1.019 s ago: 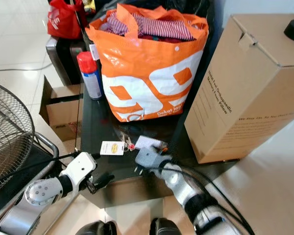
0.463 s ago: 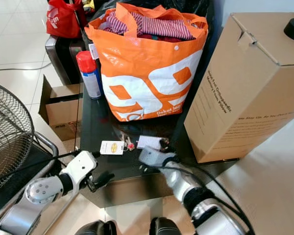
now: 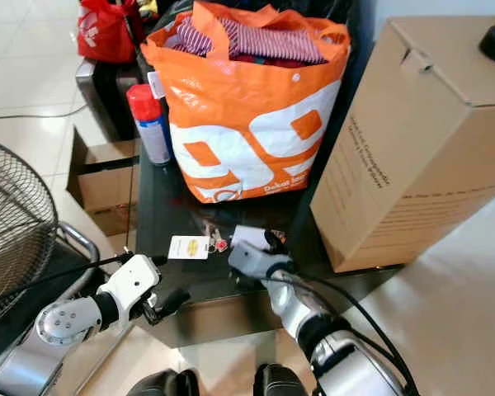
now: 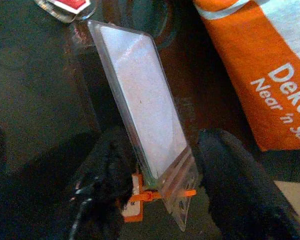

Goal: Hang keys on a hook

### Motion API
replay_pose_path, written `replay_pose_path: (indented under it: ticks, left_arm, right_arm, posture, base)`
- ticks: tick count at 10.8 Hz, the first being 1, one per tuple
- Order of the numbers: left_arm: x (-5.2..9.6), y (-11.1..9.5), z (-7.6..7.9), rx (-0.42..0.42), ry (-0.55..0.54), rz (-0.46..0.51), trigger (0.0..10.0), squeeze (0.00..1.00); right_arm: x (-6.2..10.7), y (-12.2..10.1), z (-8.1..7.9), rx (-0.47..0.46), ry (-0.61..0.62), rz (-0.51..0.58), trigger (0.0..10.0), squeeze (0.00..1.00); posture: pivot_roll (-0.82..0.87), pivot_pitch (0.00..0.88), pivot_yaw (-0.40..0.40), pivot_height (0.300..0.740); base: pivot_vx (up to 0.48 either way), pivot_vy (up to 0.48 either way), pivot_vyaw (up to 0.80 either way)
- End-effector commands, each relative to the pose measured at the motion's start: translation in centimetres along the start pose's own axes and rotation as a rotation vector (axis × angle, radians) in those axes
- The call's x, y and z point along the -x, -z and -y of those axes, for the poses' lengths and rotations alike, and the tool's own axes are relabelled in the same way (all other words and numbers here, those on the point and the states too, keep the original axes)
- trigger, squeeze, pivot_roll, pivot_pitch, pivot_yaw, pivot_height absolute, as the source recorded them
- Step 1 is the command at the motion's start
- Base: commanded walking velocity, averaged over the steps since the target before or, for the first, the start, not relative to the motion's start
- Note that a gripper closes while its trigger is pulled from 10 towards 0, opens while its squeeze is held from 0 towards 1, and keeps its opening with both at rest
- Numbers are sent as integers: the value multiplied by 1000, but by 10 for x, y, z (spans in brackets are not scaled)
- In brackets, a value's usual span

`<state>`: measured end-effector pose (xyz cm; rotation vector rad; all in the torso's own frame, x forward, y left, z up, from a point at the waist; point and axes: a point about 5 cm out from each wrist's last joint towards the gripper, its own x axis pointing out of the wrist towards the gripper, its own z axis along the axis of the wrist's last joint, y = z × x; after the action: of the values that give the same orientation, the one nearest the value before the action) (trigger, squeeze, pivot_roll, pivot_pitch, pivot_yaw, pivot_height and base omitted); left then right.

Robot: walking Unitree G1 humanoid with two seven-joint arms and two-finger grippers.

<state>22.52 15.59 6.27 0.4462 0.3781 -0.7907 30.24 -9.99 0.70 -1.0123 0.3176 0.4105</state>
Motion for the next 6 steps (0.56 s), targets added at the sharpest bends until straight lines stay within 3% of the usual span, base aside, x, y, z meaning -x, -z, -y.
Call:
replay_pose_path:
  ticks: [1,3,6]
  left_arm:
    - [2,-1,1,1,11,0,10000,0]
    - [3,-2,2,-1,15,-3,10000,0]
    - [3,-2,2,1,15,-5,10000,0]
  right_arm:
    - [1,5,-2,-14,3,-29,1294,0]
    - [1,6,-4,-19,-1,-33,0,0]
    - [1,5,-4,-30,-3,-21,0,0]
  posture:
    - [-65,174,13,740]
    - [-63,179,16,740]
    - [-63,181,11,740]
  base:
    - [0,0,0]
    - [0,0,0]
    - [0,0,0]
